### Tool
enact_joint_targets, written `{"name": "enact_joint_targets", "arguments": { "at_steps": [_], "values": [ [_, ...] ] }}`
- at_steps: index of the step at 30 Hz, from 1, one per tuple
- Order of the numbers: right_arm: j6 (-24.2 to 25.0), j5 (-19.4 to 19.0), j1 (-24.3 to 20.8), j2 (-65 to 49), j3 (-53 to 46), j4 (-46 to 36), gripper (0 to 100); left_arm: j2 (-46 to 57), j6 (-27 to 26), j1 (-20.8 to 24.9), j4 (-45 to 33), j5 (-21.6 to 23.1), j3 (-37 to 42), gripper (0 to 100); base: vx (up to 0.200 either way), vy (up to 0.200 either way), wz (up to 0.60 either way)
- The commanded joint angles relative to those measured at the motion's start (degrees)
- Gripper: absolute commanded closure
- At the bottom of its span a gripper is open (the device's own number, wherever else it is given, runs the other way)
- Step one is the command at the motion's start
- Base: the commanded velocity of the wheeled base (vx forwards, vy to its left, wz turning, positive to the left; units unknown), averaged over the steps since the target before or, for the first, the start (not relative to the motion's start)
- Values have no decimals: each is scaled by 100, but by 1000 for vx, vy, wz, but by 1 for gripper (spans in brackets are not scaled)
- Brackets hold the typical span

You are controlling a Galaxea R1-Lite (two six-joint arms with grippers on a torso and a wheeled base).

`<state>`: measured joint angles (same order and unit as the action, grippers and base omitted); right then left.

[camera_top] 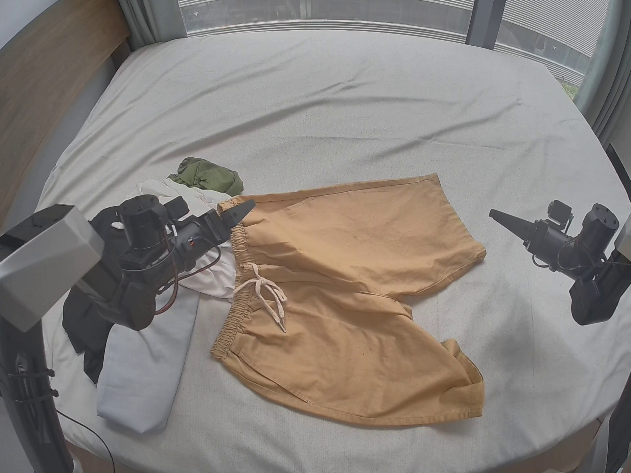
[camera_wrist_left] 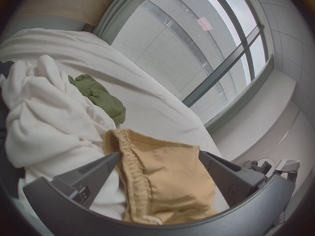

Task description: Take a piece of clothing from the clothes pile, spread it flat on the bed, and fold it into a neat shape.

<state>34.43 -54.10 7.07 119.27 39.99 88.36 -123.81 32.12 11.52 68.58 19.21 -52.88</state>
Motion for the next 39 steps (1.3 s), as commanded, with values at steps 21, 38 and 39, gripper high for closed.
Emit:
{"name": "enact_joint_targets", "arguments": {
  "at_steps": [21,38,39],
  "values": [
    [-393,-65,-136,-387,-2109,-20,0,1808,-110,-458,639,2069,2546,0,0,0,0],
    [-393,-83,-127,377,-2777,-29,0,823,-584,-203,1702,1832,2713,0,0,0,0],
    [-393,-83,-127,395,-2821,-29,0,823,-584,-203,1702,1823,2713,0,0,0,0]
  ]
}}
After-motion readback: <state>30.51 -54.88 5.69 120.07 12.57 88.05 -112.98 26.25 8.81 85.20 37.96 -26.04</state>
